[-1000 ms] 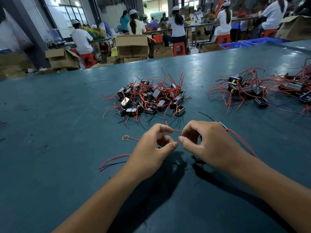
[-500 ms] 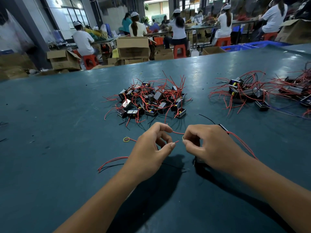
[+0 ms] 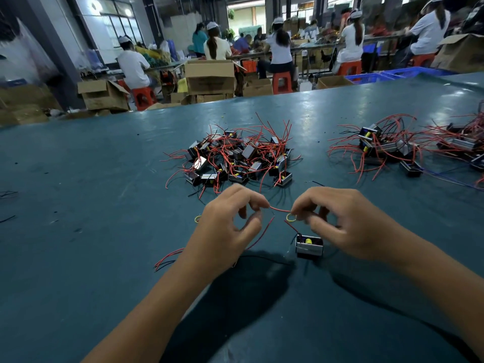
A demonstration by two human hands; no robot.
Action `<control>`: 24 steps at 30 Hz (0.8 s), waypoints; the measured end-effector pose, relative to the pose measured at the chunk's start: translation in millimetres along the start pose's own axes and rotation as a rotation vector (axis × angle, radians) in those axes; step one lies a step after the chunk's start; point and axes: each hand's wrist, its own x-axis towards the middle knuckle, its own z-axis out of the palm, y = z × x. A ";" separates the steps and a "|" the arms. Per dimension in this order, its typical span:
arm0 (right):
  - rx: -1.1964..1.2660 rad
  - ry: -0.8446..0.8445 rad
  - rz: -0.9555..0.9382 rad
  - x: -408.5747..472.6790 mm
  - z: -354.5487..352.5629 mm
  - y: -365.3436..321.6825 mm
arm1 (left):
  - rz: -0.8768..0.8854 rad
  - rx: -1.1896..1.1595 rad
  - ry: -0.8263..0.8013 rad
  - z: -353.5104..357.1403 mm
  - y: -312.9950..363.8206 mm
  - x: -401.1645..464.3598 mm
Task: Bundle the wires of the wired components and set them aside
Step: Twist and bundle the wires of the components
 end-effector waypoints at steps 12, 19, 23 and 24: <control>-0.119 -0.275 -0.164 -0.5 1.5 -0.4 | 0.179 -0.003 -0.332 -7.9 3.5 -4.5; -0.019 -0.185 -0.013 -2.1 2.8 0.0 | 0.129 0.068 -0.561 4.3 4.2 -8.7; 0.027 -0.144 0.072 -4.1 6.6 -1.3 | 0.130 0.088 -0.596 6.3 2.9 -6.1; 0.024 -0.137 0.078 -4.2 7.2 -2.5 | 0.128 0.086 -0.598 5.5 2.2 -5.1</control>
